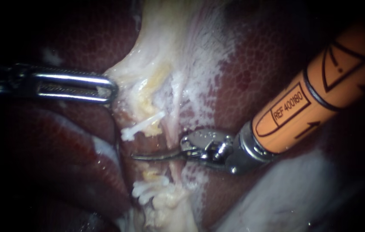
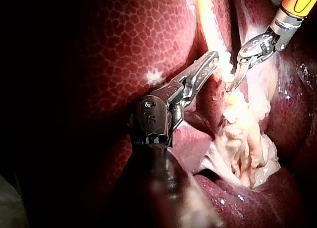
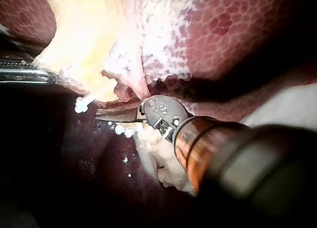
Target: Go back from the cut left tube
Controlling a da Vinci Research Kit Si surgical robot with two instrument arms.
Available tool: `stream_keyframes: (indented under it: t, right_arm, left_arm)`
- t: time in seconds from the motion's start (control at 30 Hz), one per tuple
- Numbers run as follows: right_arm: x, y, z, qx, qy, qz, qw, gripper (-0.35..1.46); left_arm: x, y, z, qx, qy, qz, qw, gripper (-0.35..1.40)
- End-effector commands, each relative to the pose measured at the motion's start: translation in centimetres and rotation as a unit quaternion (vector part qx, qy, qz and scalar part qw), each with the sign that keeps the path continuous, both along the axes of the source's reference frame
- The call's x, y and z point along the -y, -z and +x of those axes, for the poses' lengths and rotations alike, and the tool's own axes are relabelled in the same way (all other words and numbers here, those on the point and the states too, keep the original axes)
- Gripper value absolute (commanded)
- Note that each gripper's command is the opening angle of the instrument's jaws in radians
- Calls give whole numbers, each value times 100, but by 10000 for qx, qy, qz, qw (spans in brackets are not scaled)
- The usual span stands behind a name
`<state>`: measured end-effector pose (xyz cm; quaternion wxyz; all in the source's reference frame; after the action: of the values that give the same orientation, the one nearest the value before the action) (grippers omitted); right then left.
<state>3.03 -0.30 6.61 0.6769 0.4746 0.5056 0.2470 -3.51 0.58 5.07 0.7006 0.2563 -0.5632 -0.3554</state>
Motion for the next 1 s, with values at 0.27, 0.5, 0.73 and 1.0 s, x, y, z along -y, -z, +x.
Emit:
stream_keyframes:
  t: [0.27, 0.5, 0.73, 1.0]
  right_arm:
    - [0, 0, 0, 0, 0, 0, 10000, -35]
    - [1, 1, -2, -89, 1, 16, 10000, -35]
    - [1, 1, -2, -123, -2, 21, 9999, 41]
    - [1, 1, -1, -205, 11, -168, 9996, 64]
  left_arm:
    - [0, 0, 0, 2, -2, 0, 10000, -35]
    - [0, 0, 1, 3, -3, 0, 10000, -35]
    - [0, 0, 1, 3, -3, 0, 10000, -35]
    - [0, 0, 1, 3, -3, 0, 10000, -35]
